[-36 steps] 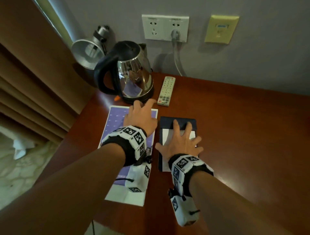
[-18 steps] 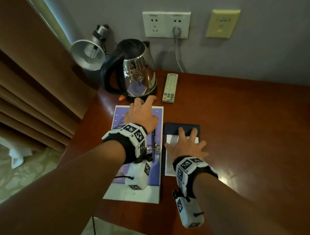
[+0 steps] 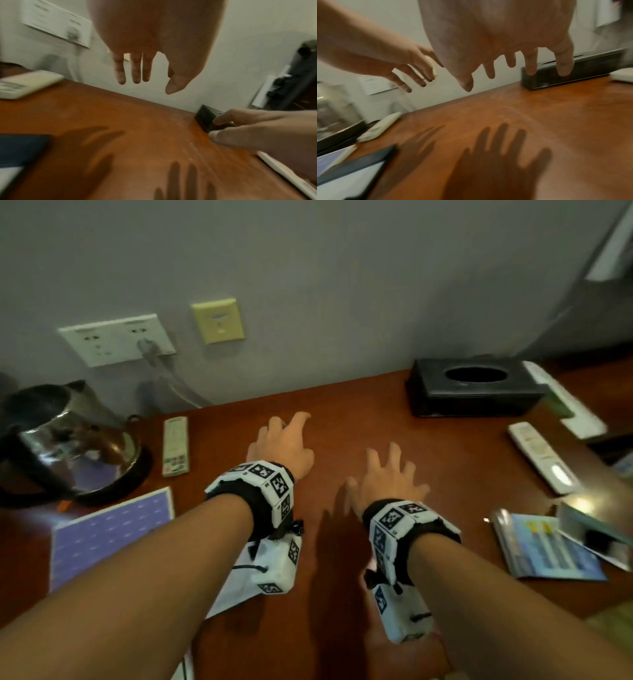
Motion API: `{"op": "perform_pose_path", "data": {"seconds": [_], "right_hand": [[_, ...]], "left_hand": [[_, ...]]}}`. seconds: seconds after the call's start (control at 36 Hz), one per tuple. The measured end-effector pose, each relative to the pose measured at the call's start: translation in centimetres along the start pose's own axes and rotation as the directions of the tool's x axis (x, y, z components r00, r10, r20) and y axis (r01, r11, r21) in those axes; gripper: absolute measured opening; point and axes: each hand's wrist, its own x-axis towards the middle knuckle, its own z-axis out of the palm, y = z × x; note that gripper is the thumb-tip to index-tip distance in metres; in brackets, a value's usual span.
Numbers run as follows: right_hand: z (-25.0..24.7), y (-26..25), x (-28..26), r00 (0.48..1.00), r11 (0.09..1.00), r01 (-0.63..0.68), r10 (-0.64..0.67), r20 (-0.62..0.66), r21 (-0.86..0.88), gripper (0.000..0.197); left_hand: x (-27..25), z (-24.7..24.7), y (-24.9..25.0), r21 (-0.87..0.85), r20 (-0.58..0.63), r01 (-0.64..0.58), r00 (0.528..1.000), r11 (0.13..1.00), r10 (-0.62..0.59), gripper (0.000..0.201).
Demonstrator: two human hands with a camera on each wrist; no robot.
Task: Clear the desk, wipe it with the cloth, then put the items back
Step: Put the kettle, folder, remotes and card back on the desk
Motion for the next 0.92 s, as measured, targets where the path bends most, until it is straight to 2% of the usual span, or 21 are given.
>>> {"op": "perform_pose_path", "data": {"seconds": [0.19,0.33,0.47,0.56,0.61,0.69,0.81,0.92], "right_hand": [[-4.5,16.0,3.2,0.972,0.978,-0.209,0.210,-0.102,0.021,0.053],[-6.0,26.7,5.4,0.947,0.956,-0.292,0.291,-0.134,0.013,0.054],[-6.7,35.0,7.5,0.930,0.937,-0.349,0.349,-0.116,0.026,0.056],[-6.3,38.3,8.4,0.955,0.954,-0.297,0.297,-0.005,0.047,0.062],[-5.7,39.5,8.6,0.971,0.973,-0.222,0.215,0.104,0.061,0.068],[-4.4,40.5,8.7,0.967,0.988,-0.116,0.090,0.238,0.099,0.073],[-3.4,41.6,9.1,0.969,0.989,-0.035,-0.002,0.249,0.144,0.075],[-3.6,42.5,9.4,0.969,0.992,0.102,-0.115,0.217,0.072,0.067]], "left_hand": [[1.9,6.1,15.1,0.020,0.063,-0.162,0.985,0.987,0.161,0.059],[3.2,10.6,24.4,0.001,0.126,-0.196,0.973,0.981,0.195,0.061],[4.5,14.5,31.3,-0.018,0.180,-0.207,0.962,0.978,0.207,0.060],[5.1,16.8,34.6,-0.042,0.212,-0.205,0.955,0.978,0.209,0.058],[5.5,18.2,36.4,-0.064,0.244,-0.190,0.949,0.980,0.200,0.058],[6.1,20.1,39.1,-0.069,0.284,-0.186,0.938,0.980,0.198,0.061],[6.8,22.0,41.7,-0.027,0.293,-0.231,0.928,0.973,0.229,0.059],[7.8,23.2,42.9,0.083,0.315,-0.257,0.923,0.963,0.219,0.052]]}}
